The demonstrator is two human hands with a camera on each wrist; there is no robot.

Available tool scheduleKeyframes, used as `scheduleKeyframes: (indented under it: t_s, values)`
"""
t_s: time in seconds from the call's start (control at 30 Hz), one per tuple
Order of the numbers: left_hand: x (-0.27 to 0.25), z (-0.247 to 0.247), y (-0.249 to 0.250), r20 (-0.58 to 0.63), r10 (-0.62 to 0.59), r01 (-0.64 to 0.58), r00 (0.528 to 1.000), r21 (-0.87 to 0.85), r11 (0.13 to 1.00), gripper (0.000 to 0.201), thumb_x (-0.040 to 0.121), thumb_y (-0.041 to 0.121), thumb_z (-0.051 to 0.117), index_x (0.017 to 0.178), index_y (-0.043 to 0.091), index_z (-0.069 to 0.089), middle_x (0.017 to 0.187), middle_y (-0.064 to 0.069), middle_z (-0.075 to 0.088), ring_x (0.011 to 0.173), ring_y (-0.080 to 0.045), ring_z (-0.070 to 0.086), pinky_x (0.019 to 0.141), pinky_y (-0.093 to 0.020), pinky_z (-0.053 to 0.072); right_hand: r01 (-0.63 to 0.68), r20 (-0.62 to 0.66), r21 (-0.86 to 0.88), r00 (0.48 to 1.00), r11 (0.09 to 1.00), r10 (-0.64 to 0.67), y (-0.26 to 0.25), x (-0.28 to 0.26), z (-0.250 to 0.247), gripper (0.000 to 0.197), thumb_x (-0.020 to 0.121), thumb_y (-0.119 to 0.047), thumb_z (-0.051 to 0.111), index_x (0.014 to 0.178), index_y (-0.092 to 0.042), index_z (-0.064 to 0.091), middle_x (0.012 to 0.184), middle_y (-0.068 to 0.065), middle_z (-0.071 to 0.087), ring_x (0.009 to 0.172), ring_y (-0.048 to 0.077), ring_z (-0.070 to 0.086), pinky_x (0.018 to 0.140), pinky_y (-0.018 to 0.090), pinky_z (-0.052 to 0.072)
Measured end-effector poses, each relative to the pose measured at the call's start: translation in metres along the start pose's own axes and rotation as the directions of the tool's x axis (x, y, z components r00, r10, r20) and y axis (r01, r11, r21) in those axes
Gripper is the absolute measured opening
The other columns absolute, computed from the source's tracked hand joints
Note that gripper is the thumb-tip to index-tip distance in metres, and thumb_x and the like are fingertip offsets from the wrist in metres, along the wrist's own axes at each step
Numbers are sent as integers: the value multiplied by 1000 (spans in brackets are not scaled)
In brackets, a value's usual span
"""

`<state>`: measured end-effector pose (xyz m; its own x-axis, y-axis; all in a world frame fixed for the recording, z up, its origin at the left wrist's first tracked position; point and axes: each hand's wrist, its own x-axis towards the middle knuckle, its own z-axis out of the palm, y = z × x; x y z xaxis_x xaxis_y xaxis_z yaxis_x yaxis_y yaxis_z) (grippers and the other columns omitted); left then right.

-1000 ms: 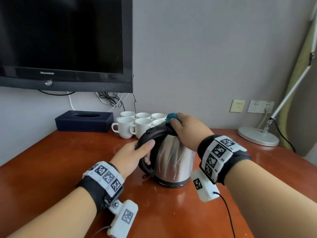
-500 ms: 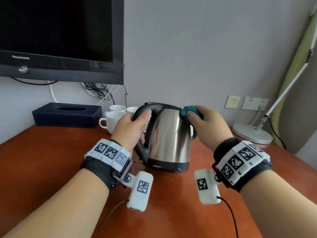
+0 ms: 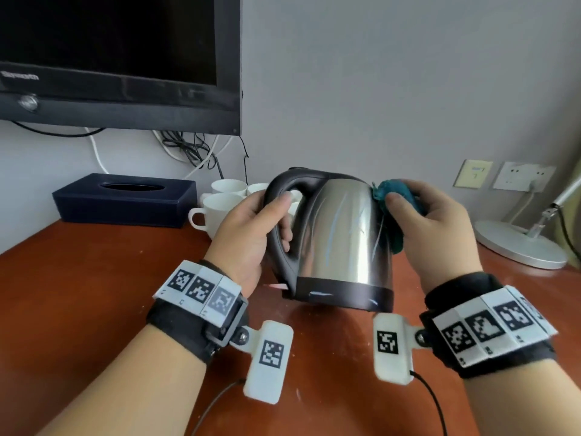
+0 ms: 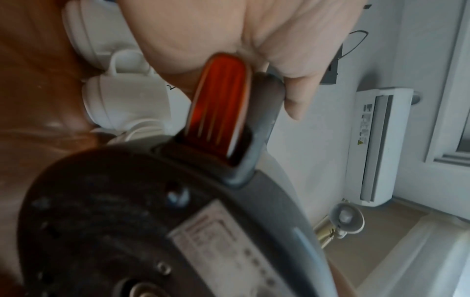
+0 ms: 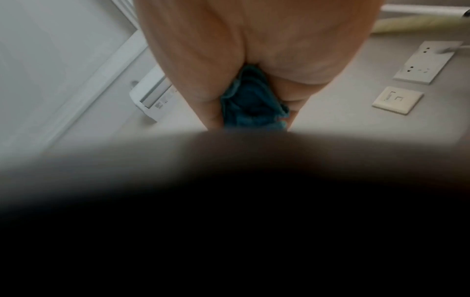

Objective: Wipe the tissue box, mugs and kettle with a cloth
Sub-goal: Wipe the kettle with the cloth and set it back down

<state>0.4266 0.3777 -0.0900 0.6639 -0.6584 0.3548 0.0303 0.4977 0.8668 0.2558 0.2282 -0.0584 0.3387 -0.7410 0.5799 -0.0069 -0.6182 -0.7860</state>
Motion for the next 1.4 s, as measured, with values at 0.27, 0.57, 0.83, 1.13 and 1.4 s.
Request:
scheduleKeyframes:
  t_s: [0.27, 0.57, 0.83, 1.13, 1.4]
  values:
    - [-11, 9, -5, 14, 219, -207, 976, 390, 897, 22, 95, 50, 59, 78, 37, 60, 59, 2, 55, 59, -17, 55, 70, -36, 48, 146, 11, 65, 989, 987, -147, -4, -31, -6, 30, 95, -19, 74, 119, -37, 74, 114, -11, 74, 109, 4, 68, 95, 26, 53]
    - [-15, 19, -9, -126, 284, -216, 950, 389, 896, 28, 104, 34, 59, 84, 15, 56, 53, 5, 52, 53, -11, 52, 60, -24, 45, 267, 213, -51, 944, 962, -251, -8, -46, 1, 30, 90, -21, 79, 112, -41, 76, 106, -7, 54, 110, 8, 56, 98, 12, 41]
    - [-6, 8, 3, -217, 315, -192, 924, 451, 872, 29, 104, 35, 59, 81, 16, 57, 52, 5, 54, 53, -12, 53, 63, -32, 43, 305, 437, 26, 853, 952, -285, -8, -56, 14, 28, 83, -30, 81, 109, -41, 79, 102, -3, 52, 105, 12, 55, 93, 10, 38]
    - [-28, 33, 14, 135, 318, -339, 939, 533, 775, 10, 105, 31, 60, 99, 24, 66, 54, 7, 56, 54, -8, 56, 61, -21, 46, 285, -76, -44, 955, 957, -288, 0, -47, 6, 32, 92, -27, 77, 123, -35, 71, 106, 6, 54, 98, 0, 52, 93, 7, 39]
    - [-15, 19, 10, -63, 315, -238, 947, 520, 820, 29, 104, 31, 60, 80, 17, 59, 50, 4, 54, 50, -8, 52, 55, -18, 44, 339, 310, -57, 900, 939, -306, -6, -56, 10, 29, 85, -39, 73, 112, -49, 75, 103, -11, 53, 113, 10, 46, 103, 15, 32]
